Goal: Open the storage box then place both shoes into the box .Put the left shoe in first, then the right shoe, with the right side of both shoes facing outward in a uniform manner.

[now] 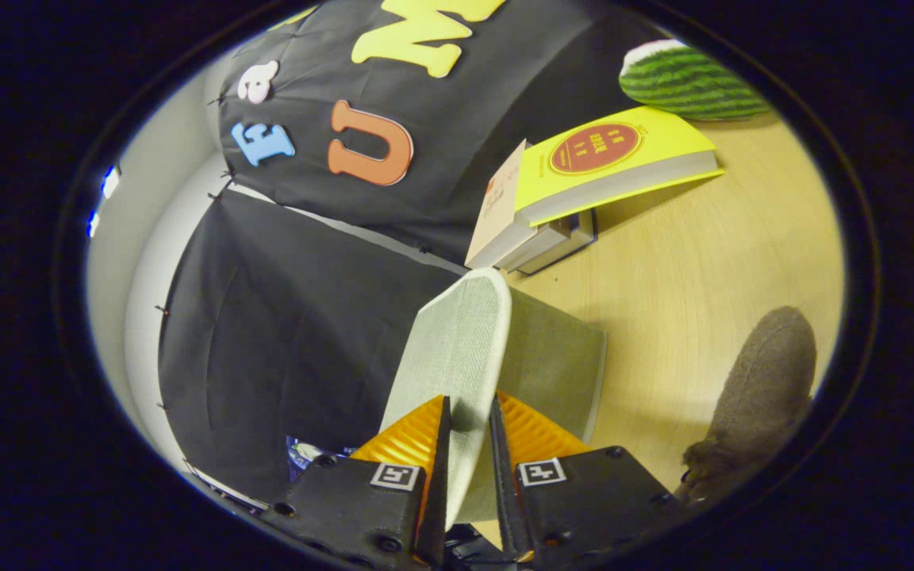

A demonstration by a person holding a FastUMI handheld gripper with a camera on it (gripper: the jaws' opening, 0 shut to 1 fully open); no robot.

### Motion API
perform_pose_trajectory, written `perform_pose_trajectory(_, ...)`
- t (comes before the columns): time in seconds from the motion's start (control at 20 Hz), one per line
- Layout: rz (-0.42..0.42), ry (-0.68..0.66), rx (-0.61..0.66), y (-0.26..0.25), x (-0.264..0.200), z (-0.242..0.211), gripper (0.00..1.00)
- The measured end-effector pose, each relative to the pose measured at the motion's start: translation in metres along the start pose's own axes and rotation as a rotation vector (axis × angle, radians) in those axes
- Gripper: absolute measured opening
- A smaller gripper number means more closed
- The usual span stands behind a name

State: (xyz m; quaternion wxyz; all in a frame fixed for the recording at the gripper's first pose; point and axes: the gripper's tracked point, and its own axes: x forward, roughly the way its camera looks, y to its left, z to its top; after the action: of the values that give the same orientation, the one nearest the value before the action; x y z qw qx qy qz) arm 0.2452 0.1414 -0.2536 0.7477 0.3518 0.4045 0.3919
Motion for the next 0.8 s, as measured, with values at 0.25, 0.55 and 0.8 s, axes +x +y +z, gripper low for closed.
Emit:
perform_pose_trajectory(0.25,-0.012,-0.01,-0.05,0.026,-0.009,-0.001,0.15)
perform_pose_trajectory(0.55,-0.017,-0.002,-0.116,0.077,-0.017,-0.002,0.11)
perform_pose_trajectory(0.8,-0.034,-0.005,-0.194,0.134,-0.014,0.001,0.1)
